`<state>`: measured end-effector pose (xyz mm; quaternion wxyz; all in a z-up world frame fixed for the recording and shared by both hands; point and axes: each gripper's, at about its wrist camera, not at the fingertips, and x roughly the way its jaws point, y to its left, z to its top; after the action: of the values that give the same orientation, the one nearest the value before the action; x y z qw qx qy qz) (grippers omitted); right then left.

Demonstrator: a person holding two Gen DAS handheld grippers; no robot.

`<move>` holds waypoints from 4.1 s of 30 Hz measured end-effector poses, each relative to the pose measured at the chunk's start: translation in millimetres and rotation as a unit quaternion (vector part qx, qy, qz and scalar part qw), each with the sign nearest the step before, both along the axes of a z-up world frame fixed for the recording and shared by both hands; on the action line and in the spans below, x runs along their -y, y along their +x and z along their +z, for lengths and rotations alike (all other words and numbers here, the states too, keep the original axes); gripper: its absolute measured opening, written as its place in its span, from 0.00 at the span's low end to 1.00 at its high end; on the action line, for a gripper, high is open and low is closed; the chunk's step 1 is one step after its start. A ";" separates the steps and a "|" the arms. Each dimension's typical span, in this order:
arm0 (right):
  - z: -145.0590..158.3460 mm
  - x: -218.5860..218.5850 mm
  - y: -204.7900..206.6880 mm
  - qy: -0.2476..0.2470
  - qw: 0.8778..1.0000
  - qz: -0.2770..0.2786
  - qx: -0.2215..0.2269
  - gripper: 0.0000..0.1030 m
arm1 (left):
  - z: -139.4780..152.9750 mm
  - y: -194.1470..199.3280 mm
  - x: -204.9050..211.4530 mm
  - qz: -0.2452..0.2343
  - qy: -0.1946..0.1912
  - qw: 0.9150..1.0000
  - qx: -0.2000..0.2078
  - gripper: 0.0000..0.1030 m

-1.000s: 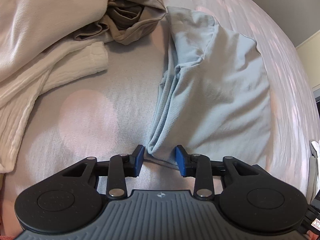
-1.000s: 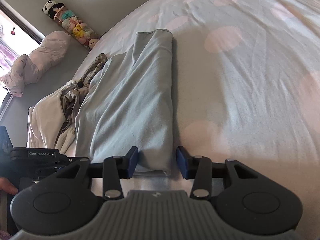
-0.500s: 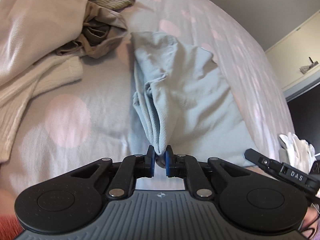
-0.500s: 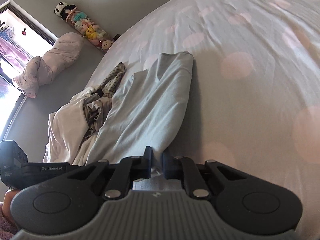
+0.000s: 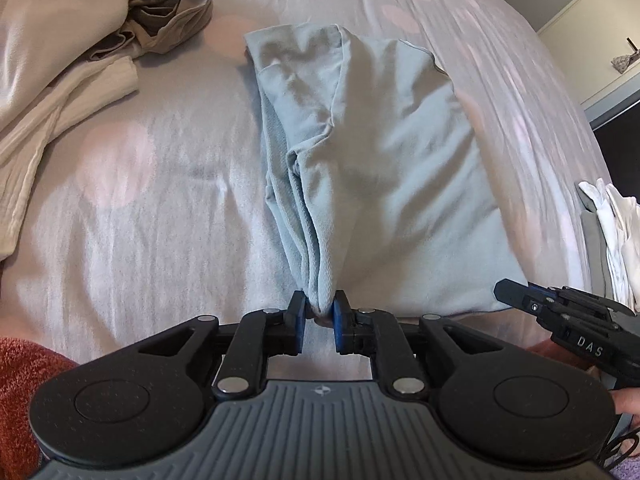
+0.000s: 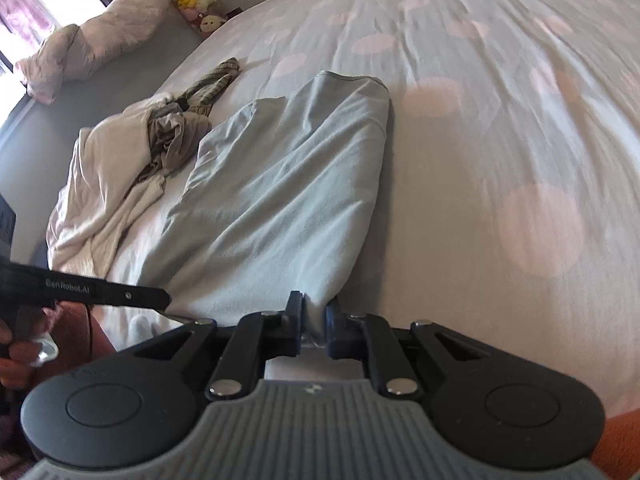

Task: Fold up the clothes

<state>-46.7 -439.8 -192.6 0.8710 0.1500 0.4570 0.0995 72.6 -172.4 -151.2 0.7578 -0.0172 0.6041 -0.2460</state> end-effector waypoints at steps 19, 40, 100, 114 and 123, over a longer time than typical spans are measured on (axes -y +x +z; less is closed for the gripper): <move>33.7 12.8 4.4 -0.051 0.984 -0.046 0.162 0.34 | 21.9 54.8 -33.7 0.099 -0.130 0.984 0.065 0.50; -7.9 7.0 53.7 0.021 0.988 -0.028 0.150 0.33 | -40.3 75.4 1.1 0.085 -0.072 0.994 0.018 0.06; -53.8 43.7 96.9 0.178 0.972 -0.143 0.049 1.00 | -51.6 92.5 -14.4 0.151 -0.107 0.980 0.078 0.76; -57.7 52.5 99.1 0.197 0.973 -0.112 0.051 0.99 | -50.0 89.5 -13.0 0.149 -0.114 0.979 0.080 0.83; -43.6 55.2 104.0 0.153 0.977 -0.113 0.094 0.99 | -34.7 90.5 -11.9 0.155 -0.102 0.968 0.166 0.80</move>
<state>57.3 -495.0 -236.2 0.8824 0.3220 0.3330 0.0831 163.1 -160.5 -185.9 0.8706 -0.1471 0.4315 -0.1852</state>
